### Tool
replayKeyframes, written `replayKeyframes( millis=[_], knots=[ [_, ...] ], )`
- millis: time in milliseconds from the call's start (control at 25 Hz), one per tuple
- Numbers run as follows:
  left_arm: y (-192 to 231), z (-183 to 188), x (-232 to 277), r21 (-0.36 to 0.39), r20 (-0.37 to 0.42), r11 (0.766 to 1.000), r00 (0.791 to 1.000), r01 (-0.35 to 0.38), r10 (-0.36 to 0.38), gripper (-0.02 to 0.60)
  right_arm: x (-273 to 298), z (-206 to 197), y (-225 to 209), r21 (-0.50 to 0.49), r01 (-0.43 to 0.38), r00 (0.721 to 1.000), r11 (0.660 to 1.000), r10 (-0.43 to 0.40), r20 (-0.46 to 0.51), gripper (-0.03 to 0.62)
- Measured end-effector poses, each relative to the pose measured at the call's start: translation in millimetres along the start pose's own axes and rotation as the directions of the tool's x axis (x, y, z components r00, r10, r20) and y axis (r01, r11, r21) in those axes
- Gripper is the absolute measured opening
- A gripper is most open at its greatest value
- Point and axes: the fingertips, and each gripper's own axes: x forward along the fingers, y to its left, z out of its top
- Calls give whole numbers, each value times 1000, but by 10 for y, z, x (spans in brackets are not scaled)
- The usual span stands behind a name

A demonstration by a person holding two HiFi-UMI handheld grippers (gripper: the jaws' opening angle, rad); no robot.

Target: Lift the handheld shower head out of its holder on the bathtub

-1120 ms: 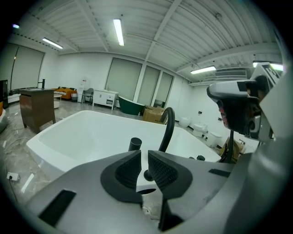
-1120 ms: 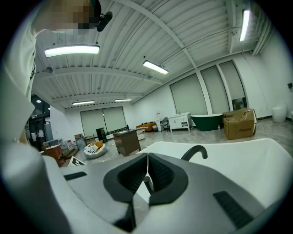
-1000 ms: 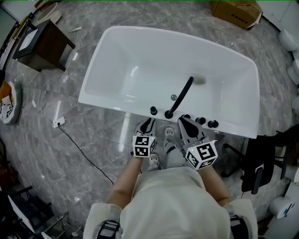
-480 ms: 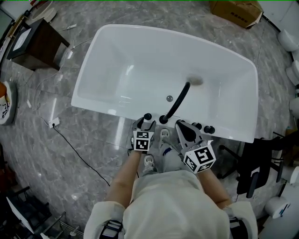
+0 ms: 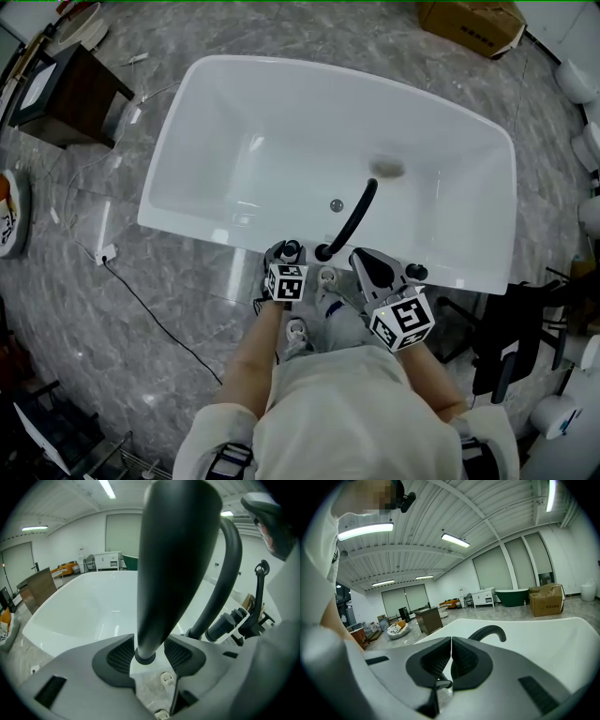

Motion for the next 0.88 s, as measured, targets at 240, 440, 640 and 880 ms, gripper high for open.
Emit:
replayKeyframes(
  millis=[240, 440, 640, 880],
  knots=[
    [39, -18, 36, 36, 0, 999, 1000, -21, 21, 140, 35, 55, -39, -4, 6, 1000, 1000, -6, 3, 20],
    [6, -12, 30, 56, -3, 998, 1000, -16, 16, 138, 46, 82, -34, -3, 6, 1000, 1000, -6, 12, 20],
    [-29, -13, -71, 53, 22, 998, 1000, -16, 15, 138, -9, 62, 39, -1, 13, 1000, 1000, -13, 21, 20],
    [-19, 35, -317, 23, 71, 999, 997, -26, 24, 138, -126, 33, 182, -2, 23, 999, 1000, -23, 35, 20]
  ],
)
